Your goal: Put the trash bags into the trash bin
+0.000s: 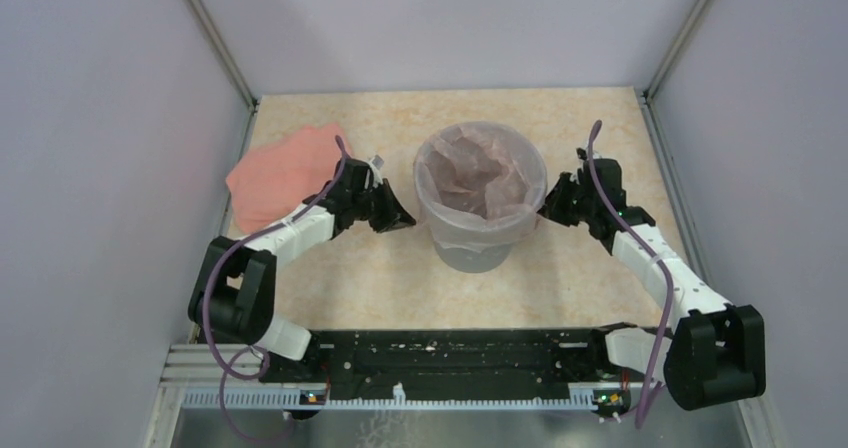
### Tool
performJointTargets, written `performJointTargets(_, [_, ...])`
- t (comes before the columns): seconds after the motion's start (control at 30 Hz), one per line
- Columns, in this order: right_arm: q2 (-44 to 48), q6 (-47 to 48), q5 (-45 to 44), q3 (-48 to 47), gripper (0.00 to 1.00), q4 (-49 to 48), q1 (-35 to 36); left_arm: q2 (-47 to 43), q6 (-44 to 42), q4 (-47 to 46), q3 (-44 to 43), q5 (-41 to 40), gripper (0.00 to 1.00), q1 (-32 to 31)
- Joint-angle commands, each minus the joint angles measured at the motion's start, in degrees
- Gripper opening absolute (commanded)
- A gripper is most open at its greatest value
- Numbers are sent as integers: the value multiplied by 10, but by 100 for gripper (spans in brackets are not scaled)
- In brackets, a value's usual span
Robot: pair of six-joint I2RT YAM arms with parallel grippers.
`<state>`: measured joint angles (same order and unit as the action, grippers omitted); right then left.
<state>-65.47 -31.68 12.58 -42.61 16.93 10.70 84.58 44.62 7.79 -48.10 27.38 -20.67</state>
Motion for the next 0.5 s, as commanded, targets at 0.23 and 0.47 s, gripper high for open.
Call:
performJointTargets(0.23, [-35, 11, -15, 18, 0, -38, -29, 47, -71, 36, -20, -86, 0, 2])
performJointTargets(0.47, [-28, 15, -29, 23, 0, -29, -29, 63, -83, 46, -22, -103, 0, 2])
